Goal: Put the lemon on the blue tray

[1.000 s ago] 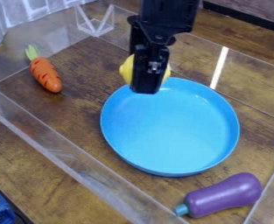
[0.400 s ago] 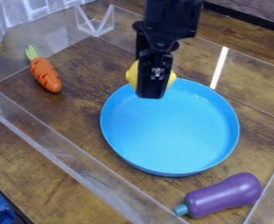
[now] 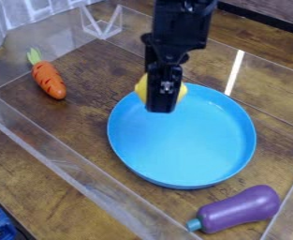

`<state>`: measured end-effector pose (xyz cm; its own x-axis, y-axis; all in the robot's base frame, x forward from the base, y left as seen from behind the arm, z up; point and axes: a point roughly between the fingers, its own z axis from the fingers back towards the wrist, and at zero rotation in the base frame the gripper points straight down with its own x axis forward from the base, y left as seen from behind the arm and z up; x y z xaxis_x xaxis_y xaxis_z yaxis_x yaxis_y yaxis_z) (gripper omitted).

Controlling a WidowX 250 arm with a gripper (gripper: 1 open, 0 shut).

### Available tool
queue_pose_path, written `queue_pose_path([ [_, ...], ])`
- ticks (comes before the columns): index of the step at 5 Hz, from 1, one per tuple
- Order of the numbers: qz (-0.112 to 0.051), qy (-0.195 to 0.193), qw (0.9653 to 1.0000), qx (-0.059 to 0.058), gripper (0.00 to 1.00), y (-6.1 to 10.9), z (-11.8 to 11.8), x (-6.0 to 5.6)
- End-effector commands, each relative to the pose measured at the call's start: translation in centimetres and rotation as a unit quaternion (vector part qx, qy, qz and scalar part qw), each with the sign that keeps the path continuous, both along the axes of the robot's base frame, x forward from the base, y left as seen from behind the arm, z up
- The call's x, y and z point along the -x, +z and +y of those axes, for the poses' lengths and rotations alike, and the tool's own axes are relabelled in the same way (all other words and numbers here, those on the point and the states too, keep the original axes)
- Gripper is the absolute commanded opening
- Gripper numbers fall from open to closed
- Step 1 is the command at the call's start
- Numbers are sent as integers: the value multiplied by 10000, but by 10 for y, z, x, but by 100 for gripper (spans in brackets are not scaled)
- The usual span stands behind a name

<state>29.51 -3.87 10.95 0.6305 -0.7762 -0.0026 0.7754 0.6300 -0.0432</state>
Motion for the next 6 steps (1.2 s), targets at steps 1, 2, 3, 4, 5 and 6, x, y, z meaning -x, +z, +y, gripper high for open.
queue_pose_path([
  [1, -176, 4, 9998, 124, 0, 4, -3, -7],
  [2, -125, 9, 9997, 224, 100, 2, -3, -7],
  [3, -109, -3, 9997, 236, 100, -5, 0, -9],
  [4, -123, -32, 9996, 241, 100, -10, 2, -13],
  [5, -143, -51, 9996, 243, 100, -12, 3, -18],
  [6, -169, -119, 9995, 242, 100, -16, 6, -21],
])
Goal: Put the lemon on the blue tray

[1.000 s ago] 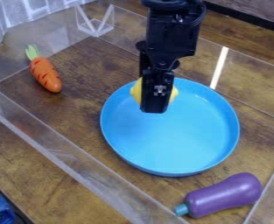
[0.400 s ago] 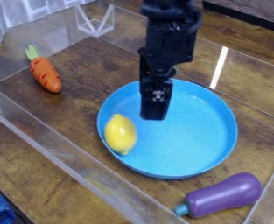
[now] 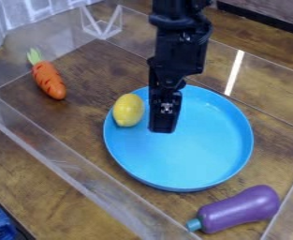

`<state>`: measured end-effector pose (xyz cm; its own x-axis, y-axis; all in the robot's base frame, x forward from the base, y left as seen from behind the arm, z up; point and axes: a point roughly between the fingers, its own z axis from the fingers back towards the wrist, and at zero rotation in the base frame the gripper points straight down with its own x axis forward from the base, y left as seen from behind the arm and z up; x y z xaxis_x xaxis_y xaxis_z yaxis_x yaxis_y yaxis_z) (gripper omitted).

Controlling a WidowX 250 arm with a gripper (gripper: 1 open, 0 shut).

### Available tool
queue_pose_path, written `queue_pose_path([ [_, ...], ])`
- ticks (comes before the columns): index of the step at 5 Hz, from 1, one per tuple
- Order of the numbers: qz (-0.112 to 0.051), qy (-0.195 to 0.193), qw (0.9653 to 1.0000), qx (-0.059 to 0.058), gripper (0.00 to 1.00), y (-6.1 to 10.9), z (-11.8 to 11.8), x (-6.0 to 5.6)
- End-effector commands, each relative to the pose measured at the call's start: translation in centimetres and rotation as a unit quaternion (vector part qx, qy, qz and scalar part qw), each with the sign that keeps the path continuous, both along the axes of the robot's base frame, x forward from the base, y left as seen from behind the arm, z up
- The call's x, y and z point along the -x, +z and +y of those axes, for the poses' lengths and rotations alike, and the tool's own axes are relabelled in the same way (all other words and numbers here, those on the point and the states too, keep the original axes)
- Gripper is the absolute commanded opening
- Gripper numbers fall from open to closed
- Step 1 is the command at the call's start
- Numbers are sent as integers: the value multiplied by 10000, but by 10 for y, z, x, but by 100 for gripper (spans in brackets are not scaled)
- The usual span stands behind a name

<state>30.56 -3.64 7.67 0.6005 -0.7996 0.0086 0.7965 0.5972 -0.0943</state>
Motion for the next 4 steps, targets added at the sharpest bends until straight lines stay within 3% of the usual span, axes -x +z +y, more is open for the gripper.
queue_pose_path([
  [1, -363, 71, 9993, 35, 100, 16, 6, -15],
  [4, -426, 58, 9991, -4, 100, 13, 11, -23],
])
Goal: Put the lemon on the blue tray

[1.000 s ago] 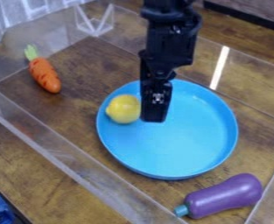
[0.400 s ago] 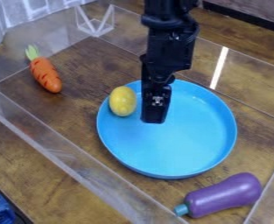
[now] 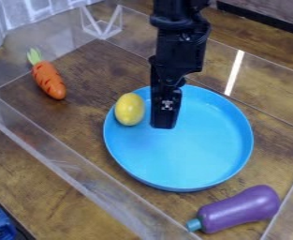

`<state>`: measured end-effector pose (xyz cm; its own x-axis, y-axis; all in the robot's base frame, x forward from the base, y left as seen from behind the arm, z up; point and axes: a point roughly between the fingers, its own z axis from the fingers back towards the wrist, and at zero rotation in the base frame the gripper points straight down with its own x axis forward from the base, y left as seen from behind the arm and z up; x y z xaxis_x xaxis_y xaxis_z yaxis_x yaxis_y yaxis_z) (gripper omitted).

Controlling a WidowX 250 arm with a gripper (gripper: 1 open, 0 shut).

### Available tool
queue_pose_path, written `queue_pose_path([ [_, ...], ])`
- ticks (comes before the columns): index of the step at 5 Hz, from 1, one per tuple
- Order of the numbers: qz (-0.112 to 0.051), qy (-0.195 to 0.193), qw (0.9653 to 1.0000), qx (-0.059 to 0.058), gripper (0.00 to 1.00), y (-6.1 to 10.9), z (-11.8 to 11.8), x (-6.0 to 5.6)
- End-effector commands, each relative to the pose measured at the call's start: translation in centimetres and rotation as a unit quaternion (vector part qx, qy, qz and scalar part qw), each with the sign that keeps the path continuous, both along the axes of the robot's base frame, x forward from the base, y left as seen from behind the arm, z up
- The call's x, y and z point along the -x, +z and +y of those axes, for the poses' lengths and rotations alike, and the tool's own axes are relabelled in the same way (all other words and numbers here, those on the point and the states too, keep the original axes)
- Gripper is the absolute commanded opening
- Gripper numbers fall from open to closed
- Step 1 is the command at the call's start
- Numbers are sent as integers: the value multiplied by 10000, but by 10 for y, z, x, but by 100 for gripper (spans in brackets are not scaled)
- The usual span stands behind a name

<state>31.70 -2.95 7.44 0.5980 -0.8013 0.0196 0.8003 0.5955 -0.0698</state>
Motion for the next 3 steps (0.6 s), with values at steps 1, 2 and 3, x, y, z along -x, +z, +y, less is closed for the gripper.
queue_pose_path([
  [1, -318, 74, 9995, 17, 100, 14, 6, -13],
  [2, -348, 74, 9994, 5, 100, 13, 8, -16],
  [3, -371, 71, 9993, -10, 100, 13, 10, -18],
])
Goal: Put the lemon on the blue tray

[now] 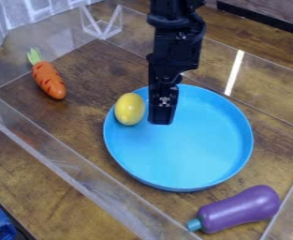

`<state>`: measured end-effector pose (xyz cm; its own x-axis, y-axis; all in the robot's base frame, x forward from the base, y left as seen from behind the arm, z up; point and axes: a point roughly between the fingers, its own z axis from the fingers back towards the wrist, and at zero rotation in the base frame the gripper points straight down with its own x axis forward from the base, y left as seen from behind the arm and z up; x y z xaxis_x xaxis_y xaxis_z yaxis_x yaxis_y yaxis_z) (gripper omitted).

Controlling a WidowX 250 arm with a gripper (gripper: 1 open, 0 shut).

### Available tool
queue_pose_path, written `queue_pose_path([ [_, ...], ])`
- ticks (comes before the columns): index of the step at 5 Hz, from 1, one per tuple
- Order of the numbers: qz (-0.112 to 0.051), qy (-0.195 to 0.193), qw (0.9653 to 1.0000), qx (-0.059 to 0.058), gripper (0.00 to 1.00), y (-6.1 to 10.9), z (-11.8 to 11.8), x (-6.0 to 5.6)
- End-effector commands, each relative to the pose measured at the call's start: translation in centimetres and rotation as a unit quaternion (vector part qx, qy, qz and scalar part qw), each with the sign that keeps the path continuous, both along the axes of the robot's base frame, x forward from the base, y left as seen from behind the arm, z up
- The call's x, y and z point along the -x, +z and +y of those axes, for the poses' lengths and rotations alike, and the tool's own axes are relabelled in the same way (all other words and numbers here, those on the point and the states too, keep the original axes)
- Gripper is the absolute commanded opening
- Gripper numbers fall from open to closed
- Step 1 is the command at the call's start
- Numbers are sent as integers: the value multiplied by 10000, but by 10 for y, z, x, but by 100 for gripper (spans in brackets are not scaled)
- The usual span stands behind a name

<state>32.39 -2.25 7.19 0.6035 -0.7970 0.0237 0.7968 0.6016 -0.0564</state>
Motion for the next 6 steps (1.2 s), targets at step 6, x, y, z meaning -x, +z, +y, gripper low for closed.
queue_pose_path([
  [6, -311, -39, 9994, -116, 100, 8, 8, -17],
])
